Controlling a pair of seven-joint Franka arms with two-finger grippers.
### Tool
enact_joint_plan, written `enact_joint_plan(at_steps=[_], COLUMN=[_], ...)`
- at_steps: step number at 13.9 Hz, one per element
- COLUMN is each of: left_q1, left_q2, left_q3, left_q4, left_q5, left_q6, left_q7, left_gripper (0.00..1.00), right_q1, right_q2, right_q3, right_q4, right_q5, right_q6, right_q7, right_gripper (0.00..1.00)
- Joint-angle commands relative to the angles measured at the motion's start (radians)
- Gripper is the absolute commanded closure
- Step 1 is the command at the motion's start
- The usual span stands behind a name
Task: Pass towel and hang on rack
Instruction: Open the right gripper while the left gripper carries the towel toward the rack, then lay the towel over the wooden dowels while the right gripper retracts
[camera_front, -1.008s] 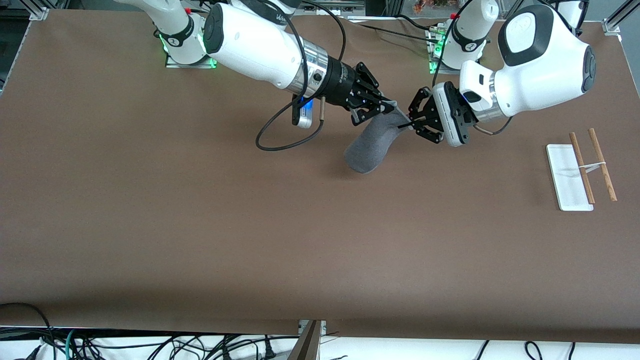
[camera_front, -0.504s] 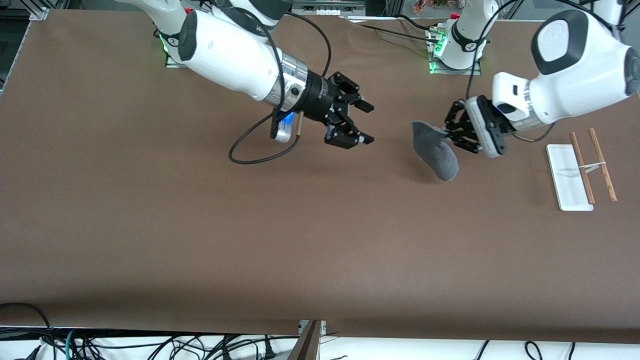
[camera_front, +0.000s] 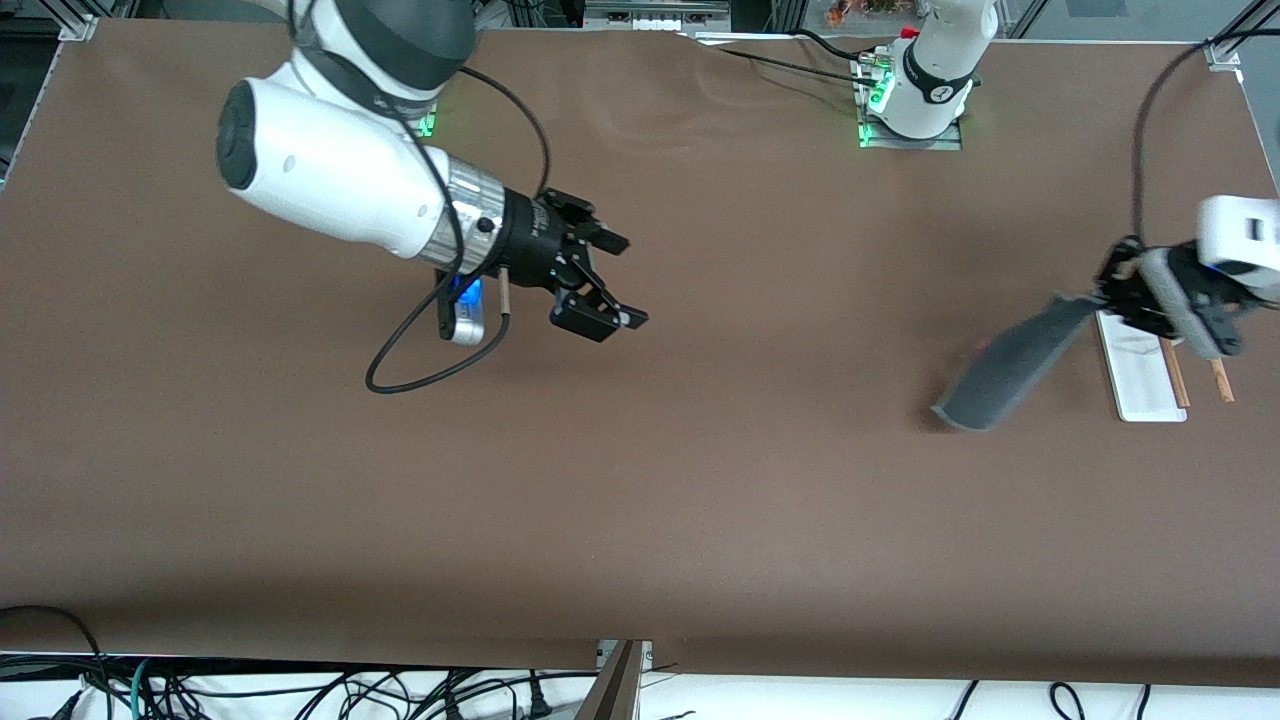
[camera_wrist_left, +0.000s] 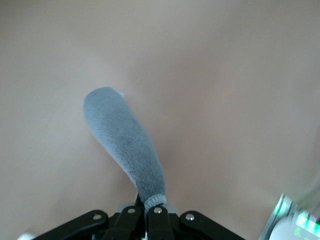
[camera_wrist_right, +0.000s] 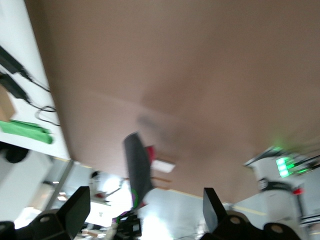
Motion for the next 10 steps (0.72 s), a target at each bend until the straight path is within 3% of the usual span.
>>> enact_joint_plan(at_steps=[1, 4, 7, 10], left_q1=[0.057, 0.143, 0.229, 0.277], left_q2=[0.121, 0.173, 0.218, 0.245], left_q3=[-0.019, -0.019, -0.016, -0.014], left_q4=[0.152, 0.163, 0.172, 0.174], left_q5=[0.167, 0.311, 0.378, 0.413], left_q6=[-0.06, -0.033, 0.047, 0.105], left_q7=[0.081, 0.146, 0.256, 0.348], left_gripper=[1.0, 1.0, 1.0, 1.0], right_q1=[-0.005, -0.011, -0.078, -0.14], right_q2=[-0.064, -0.098, -0.167, -0.285], right_q3=[-0.094, -0.22, -0.218, -0.189], right_q4=[-0.043, -0.045, -0.103, -0.236], right_q5=[-0.008, -0.021, -0.174, -0.354], right_q6=[-0.188, -0.379, -0.463, -0.456], right_q7=[-0.167, -0.451, -0.716, -1.007], right_gripper=[0.01, 0.01, 0.01, 0.0])
